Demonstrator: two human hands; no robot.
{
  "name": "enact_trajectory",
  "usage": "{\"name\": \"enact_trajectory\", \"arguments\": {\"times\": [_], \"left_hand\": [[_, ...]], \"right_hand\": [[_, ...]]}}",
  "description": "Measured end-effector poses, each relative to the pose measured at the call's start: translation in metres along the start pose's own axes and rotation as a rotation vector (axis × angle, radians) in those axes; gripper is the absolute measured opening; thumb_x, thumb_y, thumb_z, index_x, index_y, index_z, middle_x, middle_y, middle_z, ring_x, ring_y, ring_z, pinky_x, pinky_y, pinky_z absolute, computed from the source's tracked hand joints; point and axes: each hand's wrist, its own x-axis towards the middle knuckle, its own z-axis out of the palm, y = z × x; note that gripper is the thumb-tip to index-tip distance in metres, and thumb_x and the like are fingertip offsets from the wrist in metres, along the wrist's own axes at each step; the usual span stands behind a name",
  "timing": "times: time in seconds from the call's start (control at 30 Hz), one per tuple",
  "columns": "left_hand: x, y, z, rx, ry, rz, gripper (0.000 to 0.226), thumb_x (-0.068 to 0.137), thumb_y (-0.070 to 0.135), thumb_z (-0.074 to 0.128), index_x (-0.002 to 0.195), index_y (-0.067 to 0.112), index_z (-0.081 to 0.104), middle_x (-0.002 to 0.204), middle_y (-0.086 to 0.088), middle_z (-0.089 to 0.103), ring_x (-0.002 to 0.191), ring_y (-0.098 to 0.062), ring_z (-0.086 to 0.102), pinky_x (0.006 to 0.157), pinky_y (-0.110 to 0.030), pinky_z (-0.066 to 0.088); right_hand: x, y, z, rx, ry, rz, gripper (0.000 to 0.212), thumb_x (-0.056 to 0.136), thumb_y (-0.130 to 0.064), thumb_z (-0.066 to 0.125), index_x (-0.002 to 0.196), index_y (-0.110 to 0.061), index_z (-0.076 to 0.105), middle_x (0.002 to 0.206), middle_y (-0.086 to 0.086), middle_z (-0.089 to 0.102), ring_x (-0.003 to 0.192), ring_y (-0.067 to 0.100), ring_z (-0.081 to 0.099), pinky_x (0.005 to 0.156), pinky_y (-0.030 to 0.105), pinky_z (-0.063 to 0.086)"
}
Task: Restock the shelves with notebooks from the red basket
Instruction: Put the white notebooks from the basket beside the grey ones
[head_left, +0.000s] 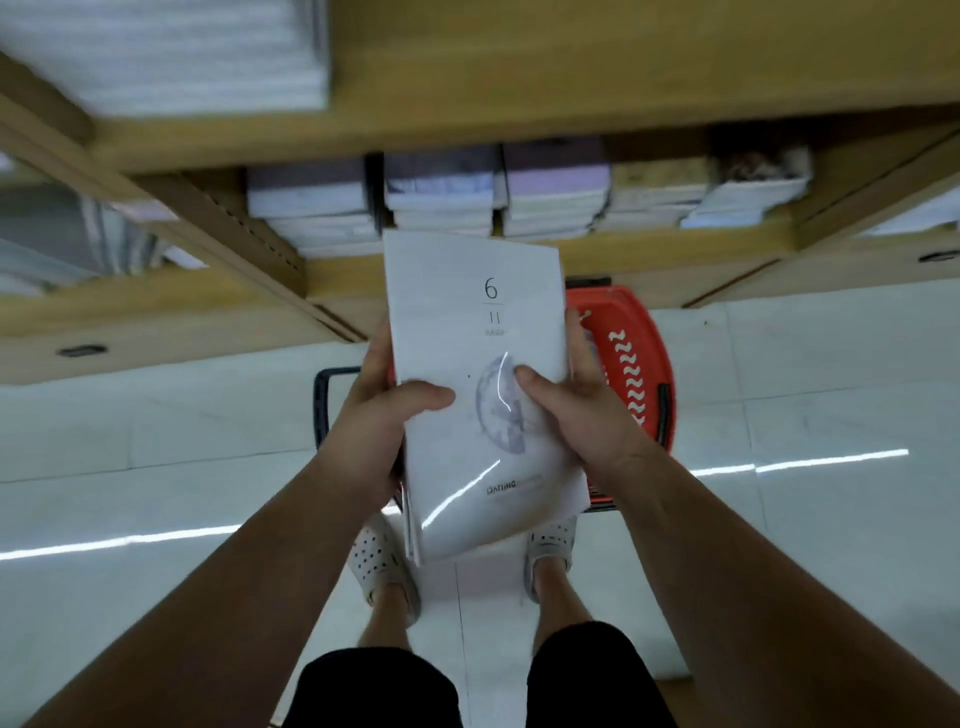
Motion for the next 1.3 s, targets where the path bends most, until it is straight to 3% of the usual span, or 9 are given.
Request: {"name": "enact_trajectory", "arguments": {"times": [0.13, 0.23, 0.37, 0.67, 0.77, 0.87, 1.0, 1.13, 1.3], "left_hand": [[-0.044, 0.06, 0.04, -0.054, -0.002, 0.018, 0.078, 0.075, -0.01, 0.061, 0.145, 0.025, 0.052, 0.126, -0.008, 0.072, 0.107, -0.029, 0.072, 0.075, -0.037, 0.061], [-0.069, 0.097, 0.077, -0.124, 0.026, 0.031, 0.071, 0.07, -0.002, 0.063, 0.137, 0.021, 0.059, 0.126, -0.012, 0.072, 0.107, -0.034, 0.071, 0.073, -0.041, 0.062], [-0.088, 0.14, 0.127, -0.146, -0.004, 0.098, 0.072, 0.074, 0.001, 0.062, 0.142, 0.021, 0.055, 0.132, -0.014, 0.069, 0.112, -0.037, 0.069, 0.083, -0.052, 0.059], [-0.043, 0.221, 0.176, -0.168, -0.015, 0.11, 0.073, 0.069, 0.006, 0.062, 0.141, 0.011, 0.055, 0.111, -0.013, 0.074, 0.088, -0.029, 0.074, 0.067, -0.043, 0.062], [0.011, 0.236, 0.163, -0.104, 0.035, 0.076, 0.082, 0.067, 0.008, 0.064, 0.147, 0.009, 0.05, 0.123, -0.02, 0.069, 0.094, -0.033, 0.071, 0.073, -0.044, 0.063], [0.063, 0.246, 0.148, -0.006, 0.077, 0.033, 0.079, 0.065, 0.007, 0.065, 0.143, 0.012, 0.054, 0.104, -0.013, 0.075, 0.079, -0.027, 0.075, 0.061, -0.037, 0.061], [0.111, 0.247, 0.126, 0.079, 0.104, 0.0, 0.041, 0.089, 0.0, 0.059, 0.126, 0.018, 0.061, 0.083, -0.005, 0.078, 0.069, -0.024, 0.075, 0.056, -0.035, 0.061], [0.125, 0.24, 0.119, 0.109, 0.183, 0.088, 0.033, 0.092, -0.005, 0.06, 0.112, 0.021, 0.066, 0.105, -0.007, 0.077, 0.082, -0.023, 0.074, 0.07, -0.037, 0.063], [0.116, 0.237, 0.115, 0.518, 0.285, 0.181, 0.041, 0.093, 0.017, 0.073, 0.127, 0.035, 0.06, 0.116, 0.008, 0.072, 0.098, -0.012, 0.07, 0.081, -0.027, 0.056]], "right_hand": [[-0.046, -0.074, -0.024, 0.002, -0.048, -0.047, 0.08, 0.097, -0.021, 0.073, 0.156, -0.055, 0.03, 0.131, -0.03, 0.067, 0.119, -0.006, 0.065, 0.097, 0.018, 0.054], [-0.07, -0.125, -0.046, 0.04, -0.057, -0.056, 0.079, 0.095, -0.026, 0.076, 0.151, -0.061, 0.034, 0.118, -0.039, 0.069, 0.111, -0.006, 0.069, 0.102, 0.031, 0.056], [-0.088, -0.188, -0.071, 0.084, -0.098, -0.075, 0.094, 0.075, -0.045, 0.087, 0.15, -0.065, 0.034, 0.138, -0.019, 0.067, 0.122, 0.015, 0.069, 0.106, 0.05, 0.055], [-0.069, -0.297, -0.116, 0.133, -0.066, -0.223, 0.074, 0.093, -0.016, 0.076, 0.147, -0.055, 0.045, 0.127, -0.009, 0.075, 0.113, 0.021, 0.074, 0.088, 0.049, 0.062], [-0.015, -0.302, -0.11, 0.068, 0.005, -0.224, 0.07, 0.092, -0.013, 0.078, 0.146, -0.048, 0.05, 0.123, -0.008, 0.077, 0.111, 0.019, 0.075, 0.092, 0.048, 0.062], [0.045, -0.285, -0.097, 0.024, 0.064, -0.195, 0.062, 0.089, -0.014, 0.081, 0.135, -0.047, 0.057, 0.122, -0.006, 0.077, 0.113, 0.022, 0.074, 0.101, 0.056, 0.057], [0.09, -0.276, -0.086, -0.015, 0.134, -0.176, 0.059, 0.088, -0.022, 0.082, 0.137, -0.044, 0.057, 0.108, -0.017, 0.079, 0.104, 0.014, 0.076, 0.099, 0.047, 0.059], [0.102, -0.284, -0.083, -0.009, 0.09, -0.194, 0.07, 0.089, -0.011, 0.08, 0.146, -0.038, 0.051, 0.119, -0.011, 0.078, 0.115, 0.016, 0.072, 0.105, 0.045, 0.056], [0.094, -0.277, -0.083, 0.094, 0.116, -0.15, 0.075, 0.095, -0.006, 0.072, 0.154, -0.042, 0.042, 0.121, -0.009, 0.076, 0.111, 0.017, 0.073, 0.098, 0.039, 0.058]]}}
